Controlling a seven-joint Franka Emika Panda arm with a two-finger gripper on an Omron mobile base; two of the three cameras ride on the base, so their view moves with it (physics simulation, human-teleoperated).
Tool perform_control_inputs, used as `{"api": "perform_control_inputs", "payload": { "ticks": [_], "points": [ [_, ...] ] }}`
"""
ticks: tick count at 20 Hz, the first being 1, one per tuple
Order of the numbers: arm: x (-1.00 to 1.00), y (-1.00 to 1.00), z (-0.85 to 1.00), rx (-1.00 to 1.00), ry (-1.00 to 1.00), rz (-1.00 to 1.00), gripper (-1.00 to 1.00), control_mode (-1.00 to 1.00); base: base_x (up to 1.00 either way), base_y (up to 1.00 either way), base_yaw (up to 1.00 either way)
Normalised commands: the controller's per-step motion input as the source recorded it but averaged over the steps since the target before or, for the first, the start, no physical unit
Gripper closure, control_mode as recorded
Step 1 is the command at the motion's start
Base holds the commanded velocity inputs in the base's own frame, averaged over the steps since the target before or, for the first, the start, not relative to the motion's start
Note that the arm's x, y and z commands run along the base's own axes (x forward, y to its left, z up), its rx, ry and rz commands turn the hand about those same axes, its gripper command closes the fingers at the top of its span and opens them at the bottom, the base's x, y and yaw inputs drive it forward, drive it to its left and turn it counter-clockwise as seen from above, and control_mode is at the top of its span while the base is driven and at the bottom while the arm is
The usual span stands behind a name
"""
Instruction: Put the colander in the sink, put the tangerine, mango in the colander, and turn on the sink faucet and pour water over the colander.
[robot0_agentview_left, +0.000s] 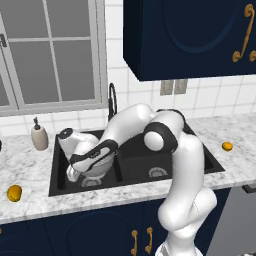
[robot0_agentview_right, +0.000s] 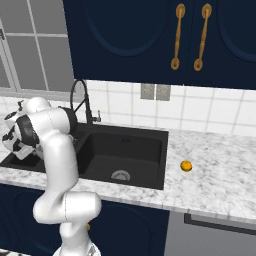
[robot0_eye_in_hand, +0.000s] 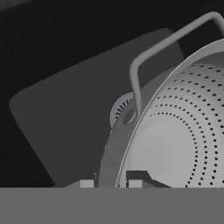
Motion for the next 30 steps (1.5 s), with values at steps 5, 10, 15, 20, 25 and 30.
{"api": "perform_control_inputs", "payload": {
  "ticks": [5,10,15,20,25,30],
  "points": [
    [0.0,-0.32,-0.1,0.03,0.0,0.0,1.0,-1.0,0.0,0.0,0.0],
    [0.07,-0.01,-0.3,0.01,0.0,0.0,1.0,-1.0,0.0,0.0,0.0],
    [0.01,0.0,-0.19,0.03,0.0,0.0,1.0,-1.0,0.0,0.0,0.0],
    [0.0,0.15,-0.01,0.01,-0.01,0.0,1.0,-1.0,0.0,0.0,0.0],
    [0.0,0.23,0.0,0.0,-0.01,0.01,1.0,-1.0,0.0,0.0,0.0],
    [0.01,0.02,0.0,0.0,0.0,0.1,1.0,-1.0,0.0,0.0,0.0]
  ]
}}
